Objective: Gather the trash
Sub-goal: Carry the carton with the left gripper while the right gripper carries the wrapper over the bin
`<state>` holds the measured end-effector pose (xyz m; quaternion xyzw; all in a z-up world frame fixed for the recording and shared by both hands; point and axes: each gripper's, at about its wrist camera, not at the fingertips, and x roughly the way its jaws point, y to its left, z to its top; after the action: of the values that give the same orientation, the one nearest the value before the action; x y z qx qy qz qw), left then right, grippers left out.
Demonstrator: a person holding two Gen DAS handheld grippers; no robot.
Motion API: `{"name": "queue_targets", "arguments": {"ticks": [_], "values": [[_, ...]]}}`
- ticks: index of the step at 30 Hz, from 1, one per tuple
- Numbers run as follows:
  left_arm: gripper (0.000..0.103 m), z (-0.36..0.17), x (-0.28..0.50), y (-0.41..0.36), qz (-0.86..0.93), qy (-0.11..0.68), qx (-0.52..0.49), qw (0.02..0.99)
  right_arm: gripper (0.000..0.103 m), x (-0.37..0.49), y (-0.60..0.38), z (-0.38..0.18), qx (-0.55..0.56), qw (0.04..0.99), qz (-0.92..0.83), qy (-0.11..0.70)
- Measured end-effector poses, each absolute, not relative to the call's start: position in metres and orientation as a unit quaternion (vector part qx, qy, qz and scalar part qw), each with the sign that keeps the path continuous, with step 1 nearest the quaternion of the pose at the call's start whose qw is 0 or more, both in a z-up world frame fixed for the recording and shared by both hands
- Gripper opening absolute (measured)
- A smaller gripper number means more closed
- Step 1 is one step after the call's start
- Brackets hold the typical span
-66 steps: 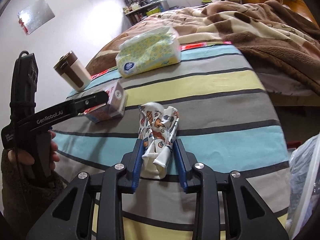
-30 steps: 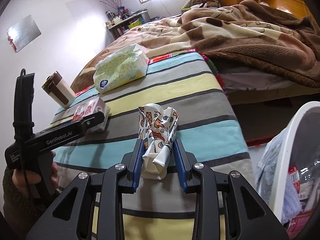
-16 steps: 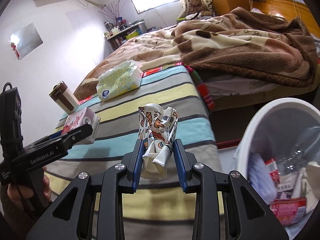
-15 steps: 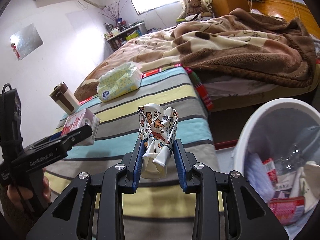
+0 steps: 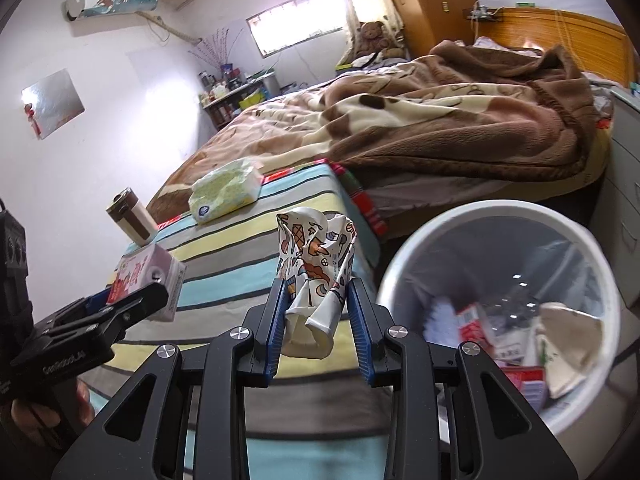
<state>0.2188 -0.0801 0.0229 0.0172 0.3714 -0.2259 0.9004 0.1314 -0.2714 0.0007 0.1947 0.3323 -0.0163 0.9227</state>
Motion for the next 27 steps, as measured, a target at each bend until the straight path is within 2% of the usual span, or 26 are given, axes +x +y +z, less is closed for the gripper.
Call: {"name": "queue_targets", "arguments": {"ticks": [17,27], "values": [[0.078,0.036,0.163,-0.154,-0.288,0.352,0.022,0.890,0.032,0.088,-0.333,0.006,0.203,0.926,-0.089,0.306],[0.078,0.020,0.148,-0.214,-0.330,0.366,0.035,0.869,0.032,0.082,-0.370,-0.007,0.191,0.916,-0.127,0.329]]}}
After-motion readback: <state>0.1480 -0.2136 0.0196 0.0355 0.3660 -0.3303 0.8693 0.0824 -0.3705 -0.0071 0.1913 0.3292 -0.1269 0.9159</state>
